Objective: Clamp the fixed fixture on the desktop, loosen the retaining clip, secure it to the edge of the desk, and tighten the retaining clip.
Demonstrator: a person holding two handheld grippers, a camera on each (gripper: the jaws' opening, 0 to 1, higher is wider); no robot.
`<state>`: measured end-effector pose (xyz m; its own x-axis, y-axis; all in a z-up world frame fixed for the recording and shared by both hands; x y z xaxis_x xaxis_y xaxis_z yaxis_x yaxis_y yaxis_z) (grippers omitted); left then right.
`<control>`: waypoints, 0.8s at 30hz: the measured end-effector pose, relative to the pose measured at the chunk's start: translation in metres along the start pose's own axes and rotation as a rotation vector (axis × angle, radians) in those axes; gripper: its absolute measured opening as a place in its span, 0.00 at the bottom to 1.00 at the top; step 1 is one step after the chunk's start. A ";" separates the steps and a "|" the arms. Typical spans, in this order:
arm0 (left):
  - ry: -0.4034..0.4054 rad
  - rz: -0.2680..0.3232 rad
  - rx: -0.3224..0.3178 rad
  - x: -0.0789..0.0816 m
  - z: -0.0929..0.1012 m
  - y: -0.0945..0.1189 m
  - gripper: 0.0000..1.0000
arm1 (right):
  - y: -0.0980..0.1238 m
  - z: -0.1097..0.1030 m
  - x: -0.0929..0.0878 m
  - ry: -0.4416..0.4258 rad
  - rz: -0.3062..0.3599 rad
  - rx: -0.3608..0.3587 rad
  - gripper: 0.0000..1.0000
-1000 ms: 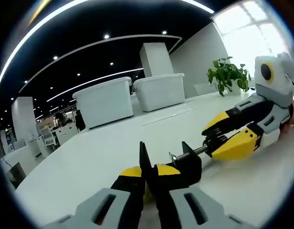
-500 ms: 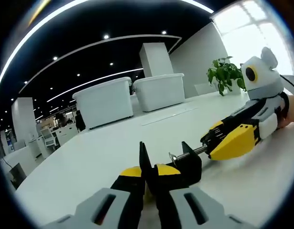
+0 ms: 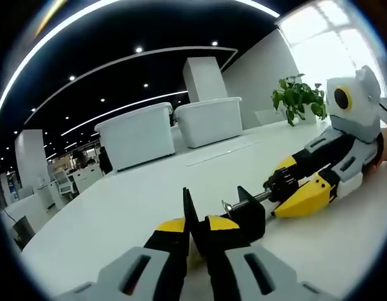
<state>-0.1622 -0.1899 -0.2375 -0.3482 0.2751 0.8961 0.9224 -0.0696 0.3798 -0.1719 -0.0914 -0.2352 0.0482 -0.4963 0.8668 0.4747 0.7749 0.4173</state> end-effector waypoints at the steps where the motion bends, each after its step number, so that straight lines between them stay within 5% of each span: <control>1: -0.001 0.001 0.001 0.000 0.000 0.000 0.10 | 0.000 -0.001 0.001 0.028 -0.001 -0.014 0.23; 7: -0.004 0.002 0.000 0.000 0.000 0.000 0.10 | 0.001 -0.004 0.002 0.075 -0.002 -0.040 0.23; 14: -0.001 0.002 -0.001 0.000 0.000 0.000 0.10 | 0.004 -0.003 -0.004 -0.200 -0.031 0.073 0.24; 18: 0.000 0.002 -0.001 0.000 0.000 0.000 0.10 | 0.010 0.002 0.005 -0.341 0.039 0.136 0.27; 24: 0.000 0.002 -0.002 0.000 -0.001 0.000 0.10 | 0.010 0.005 0.006 -0.404 0.044 0.169 0.30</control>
<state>-0.1622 -0.1905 -0.2373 -0.3468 0.2746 0.8969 0.9227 -0.0721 0.3788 -0.1718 -0.0848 -0.2241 -0.2982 -0.2945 0.9080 0.3281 0.8616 0.3872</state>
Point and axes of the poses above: the point that each gripper's makers call its tool centre point, and the gripper's own axes: y roughly backward along the fingers, z roughly to its right, x roughly out of its top, the point moved 3 cm from there along y, roughly backward along the fingers, and after that the axes turned 14 degrees about -z, right-handed, at the moved point
